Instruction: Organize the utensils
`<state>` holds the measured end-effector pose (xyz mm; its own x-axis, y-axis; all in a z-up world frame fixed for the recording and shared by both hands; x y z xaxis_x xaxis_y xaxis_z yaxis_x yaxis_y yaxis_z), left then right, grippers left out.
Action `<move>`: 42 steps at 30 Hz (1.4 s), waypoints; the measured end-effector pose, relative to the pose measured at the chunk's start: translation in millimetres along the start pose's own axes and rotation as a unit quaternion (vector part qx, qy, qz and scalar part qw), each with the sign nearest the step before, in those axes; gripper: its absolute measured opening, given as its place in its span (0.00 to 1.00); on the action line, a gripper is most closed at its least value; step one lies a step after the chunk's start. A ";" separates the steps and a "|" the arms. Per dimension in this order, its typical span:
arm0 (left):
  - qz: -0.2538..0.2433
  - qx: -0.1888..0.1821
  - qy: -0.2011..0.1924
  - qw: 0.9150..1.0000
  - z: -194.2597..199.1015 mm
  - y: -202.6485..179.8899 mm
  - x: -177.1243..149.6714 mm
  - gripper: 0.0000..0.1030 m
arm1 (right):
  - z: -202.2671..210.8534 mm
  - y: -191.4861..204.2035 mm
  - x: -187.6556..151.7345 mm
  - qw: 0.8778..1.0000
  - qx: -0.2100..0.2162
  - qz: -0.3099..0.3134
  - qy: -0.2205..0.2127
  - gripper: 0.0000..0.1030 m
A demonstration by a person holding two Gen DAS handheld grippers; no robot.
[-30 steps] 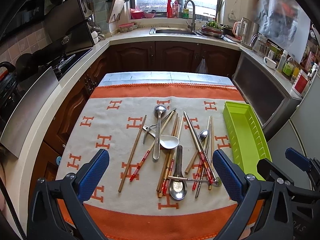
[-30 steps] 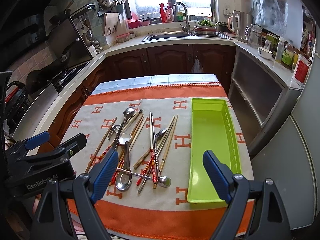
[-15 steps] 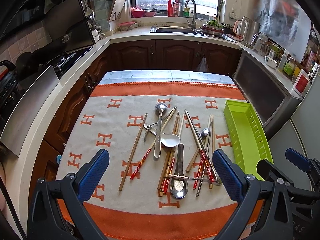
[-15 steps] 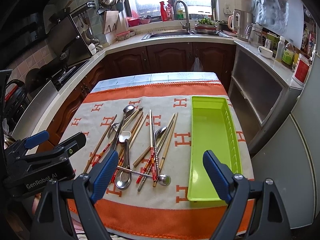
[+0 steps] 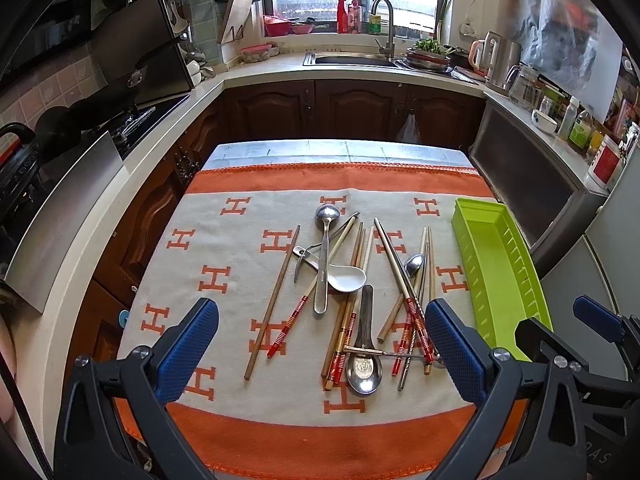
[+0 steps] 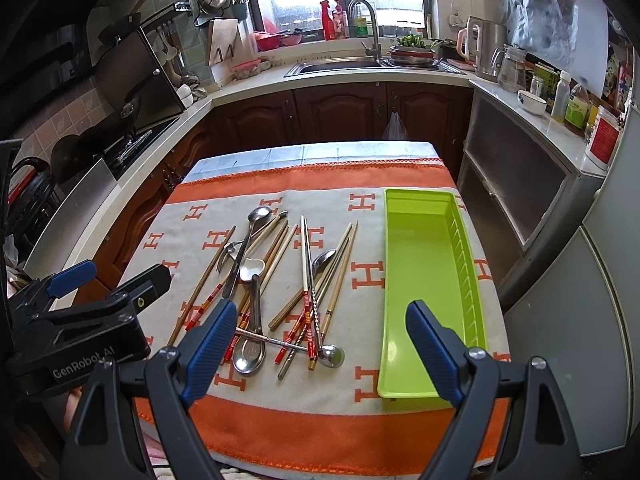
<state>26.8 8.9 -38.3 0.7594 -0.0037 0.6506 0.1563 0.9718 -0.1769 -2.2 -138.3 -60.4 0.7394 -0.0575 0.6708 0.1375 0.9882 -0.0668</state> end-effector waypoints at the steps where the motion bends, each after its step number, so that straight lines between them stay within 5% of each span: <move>1: -0.003 0.004 0.000 1.000 0.7 0.0 -0.6 0.99 | -0.3 -0.2 -0.5 1.000 0.000 0.000 0.001 0.85; 20: -0.002 -0.023 0.008 1.000 -6.5 19.0 3.9 0.99 | -3.1 14.8 -1.9 1.000 0.004 0.015 0.017 0.85; 35: 0.019 -0.005 0.033 0.999 -35.7 115.8 26.8 0.99 | -34.6 50.7 51.9 0.998 0.007 0.059 0.010 0.82; 42: 0.035 -0.040 0.070 0.996 -77.8 149.7 19.5 0.95 | -72.8 89.0 66.4 0.995 0.053 0.070 0.046 0.71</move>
<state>114.1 136.0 -109.5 0.8499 0.0252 0.5264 0.1454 0.9488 -0.2802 107.2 -64.4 -75.6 0.8038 0.0746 0.5902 -0.0385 0.9965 -0.0735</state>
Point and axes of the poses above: each gripper's, at about its wrist camera, not at the fingertips, and z roughly against the way its jaws point, y to its left, x to its top, the point moved 4 cm from there along -z, roughly the way its jaws point, and after that the axes turned 15 degrees about -x, right-handed, at the moved point
